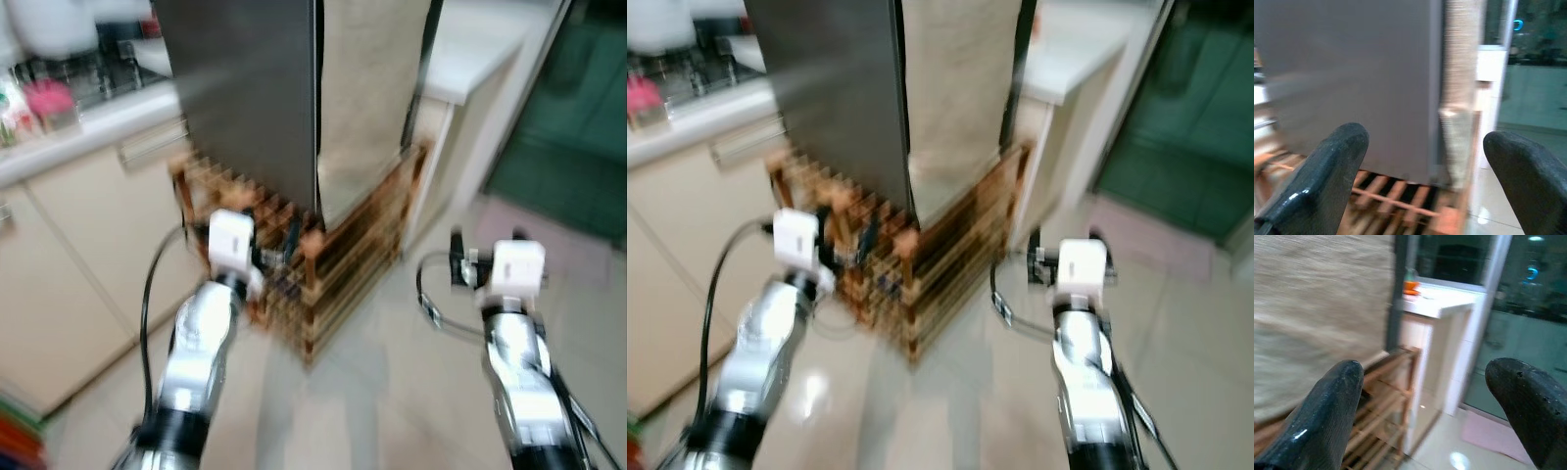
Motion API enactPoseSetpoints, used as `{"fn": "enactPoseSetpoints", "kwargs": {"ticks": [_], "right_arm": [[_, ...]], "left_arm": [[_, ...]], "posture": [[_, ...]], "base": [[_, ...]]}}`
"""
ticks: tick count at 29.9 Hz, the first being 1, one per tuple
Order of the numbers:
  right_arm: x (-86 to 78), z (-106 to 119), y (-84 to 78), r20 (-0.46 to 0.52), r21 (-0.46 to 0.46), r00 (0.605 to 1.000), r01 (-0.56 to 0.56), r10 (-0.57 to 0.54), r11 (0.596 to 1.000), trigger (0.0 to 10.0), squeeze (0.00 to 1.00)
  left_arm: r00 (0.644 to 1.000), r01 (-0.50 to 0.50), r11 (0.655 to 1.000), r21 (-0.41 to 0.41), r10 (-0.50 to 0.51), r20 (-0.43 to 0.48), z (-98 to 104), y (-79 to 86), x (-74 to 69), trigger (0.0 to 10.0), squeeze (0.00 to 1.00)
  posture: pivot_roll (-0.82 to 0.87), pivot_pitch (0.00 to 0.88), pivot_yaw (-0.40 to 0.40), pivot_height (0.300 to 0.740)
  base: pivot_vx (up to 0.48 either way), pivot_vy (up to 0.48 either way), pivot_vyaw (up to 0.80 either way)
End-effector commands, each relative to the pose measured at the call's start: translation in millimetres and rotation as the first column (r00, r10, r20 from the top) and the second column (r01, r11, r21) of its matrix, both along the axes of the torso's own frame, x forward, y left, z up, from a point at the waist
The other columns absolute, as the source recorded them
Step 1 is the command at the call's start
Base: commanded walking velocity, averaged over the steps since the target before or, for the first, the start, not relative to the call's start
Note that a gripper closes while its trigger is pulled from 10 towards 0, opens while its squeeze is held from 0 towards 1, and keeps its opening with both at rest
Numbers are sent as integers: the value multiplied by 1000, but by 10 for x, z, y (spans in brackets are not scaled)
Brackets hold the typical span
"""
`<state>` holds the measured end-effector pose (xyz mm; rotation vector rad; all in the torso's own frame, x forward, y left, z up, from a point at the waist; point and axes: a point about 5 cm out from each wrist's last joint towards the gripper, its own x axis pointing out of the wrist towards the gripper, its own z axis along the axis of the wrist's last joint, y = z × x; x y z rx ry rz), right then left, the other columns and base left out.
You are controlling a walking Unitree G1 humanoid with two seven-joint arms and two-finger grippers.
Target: Restocking fridge
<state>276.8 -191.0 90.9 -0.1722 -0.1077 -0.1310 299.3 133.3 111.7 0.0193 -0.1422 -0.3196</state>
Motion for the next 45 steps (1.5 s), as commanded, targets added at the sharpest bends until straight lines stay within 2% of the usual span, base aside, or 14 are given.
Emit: {"fn": "enactPoseSetpoints", "kwargs": {"ticks": [1,11,22,25,32,45], "right_arm": [[38,30,86,10,5,1000,-27,27,1000,10000,0],[54,29,82,9,2,1000,-29,29,1000,10000,0],[60,4,86,-3,-2,1000,-31,31,1000,10000,0],[60,2,83,-6,-5,1000,-29,29,1000,10000,0],[51,4,79,-6,-7,1000,-27,27,1000,10000,0],[45,-7,72,-10,-7,1000,-24,24,1000,10000,0]], "left_arm": [[1000,-25,1000,12,25,7,13,84,7,10000,0],[1000,2,1000,4,-2,13,31,47,18,10000,0],[1000,-13,1000,21,13,7,58,56,82,10000,0],[1000,-18,999,51,18,12,95,49,140,10000,0],[998,-57,998,26,56,19,240,87,311,10000,0],[1000,-5,1000,23,5,-7,210,-43,322,10000,0]], "posture": [[-75,0,5,740],[-74,0,5,740],[-75,0,5,740],[-77,0,5,740],[-82,0,5,740],[-83,0,3,740]], "base": [[450,0,0],[452,0,0],[0,0,-391],[0,0,-535],[0,0,-528],[0,0,-533]]}}
